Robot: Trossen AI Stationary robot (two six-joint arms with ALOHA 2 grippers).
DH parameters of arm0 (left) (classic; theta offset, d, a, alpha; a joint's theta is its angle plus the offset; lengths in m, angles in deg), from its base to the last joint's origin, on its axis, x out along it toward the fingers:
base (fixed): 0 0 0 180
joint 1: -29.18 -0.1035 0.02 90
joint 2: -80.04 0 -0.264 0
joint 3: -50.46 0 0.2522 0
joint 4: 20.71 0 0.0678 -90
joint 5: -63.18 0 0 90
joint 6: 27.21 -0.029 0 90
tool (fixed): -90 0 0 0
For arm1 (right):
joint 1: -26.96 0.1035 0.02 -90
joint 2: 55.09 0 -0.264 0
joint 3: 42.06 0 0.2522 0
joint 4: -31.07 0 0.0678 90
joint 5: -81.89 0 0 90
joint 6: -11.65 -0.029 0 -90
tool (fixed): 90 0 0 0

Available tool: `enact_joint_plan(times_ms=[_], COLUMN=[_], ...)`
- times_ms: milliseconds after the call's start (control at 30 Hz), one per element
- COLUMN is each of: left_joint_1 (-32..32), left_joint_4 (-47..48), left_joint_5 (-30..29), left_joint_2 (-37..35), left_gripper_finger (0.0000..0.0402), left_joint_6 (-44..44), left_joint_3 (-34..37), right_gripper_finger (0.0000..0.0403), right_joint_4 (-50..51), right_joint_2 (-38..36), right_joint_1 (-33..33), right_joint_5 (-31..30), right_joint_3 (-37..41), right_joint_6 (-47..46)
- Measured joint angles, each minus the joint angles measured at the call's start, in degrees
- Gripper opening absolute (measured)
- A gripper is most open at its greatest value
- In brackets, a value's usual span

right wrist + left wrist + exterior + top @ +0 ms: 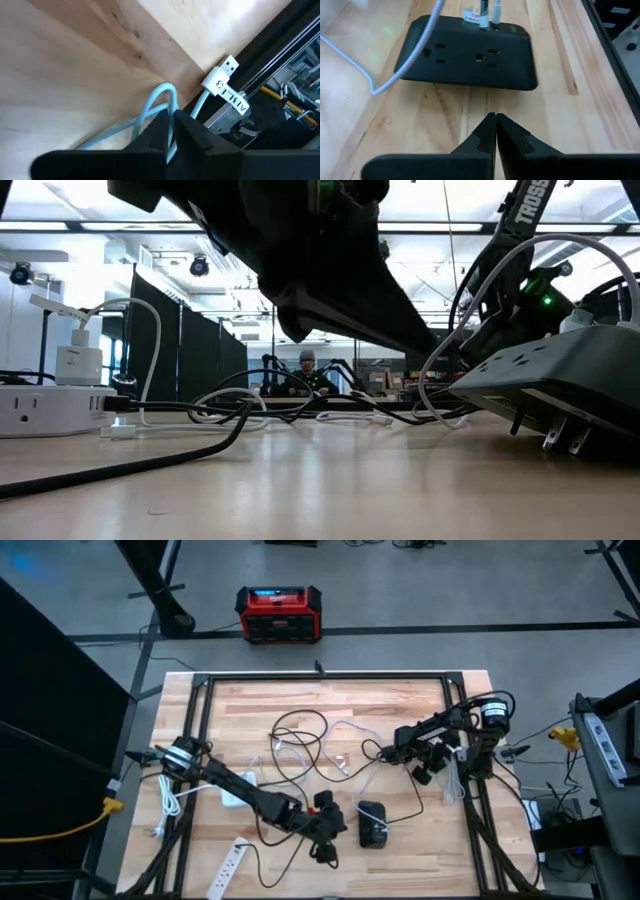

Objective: Insert USB
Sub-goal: Insert the blue charger cable into the top white outlet extension

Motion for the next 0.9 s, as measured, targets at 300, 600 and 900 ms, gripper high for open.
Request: enact_joint_plan(times_ms=[300, 600, 900], left_joint_1=[0.51, 0.40, 0.12], left_joint_4=[0.68, 1.85, -0.34], left_joint_5=[-1.23, -6.99, -13.24], left_joint_2=[-0.01, -2.01, -3.85], left_gripper_finger=[0.0000, 0.0000, 0.0000], left_joint_6=[2.00, 3.45, 3.45], left_joint_3=[0.00, 0.00, 0.00], right_gripper_finger=[0.0002, 0.0001, 0.0007], right_joint_4=[2.50, 1.77, 0.97], right_joint_2=[-13.00, -30.08, -29.99], right_joint_1=[8.98, 29.32, 34.32], right_joint_5=[-5.09, -24.85, -20.26], right_joint_3=[-5.46, -20.52, -25.23], right_joint_6=[-2.83, -10.73, -6.36])
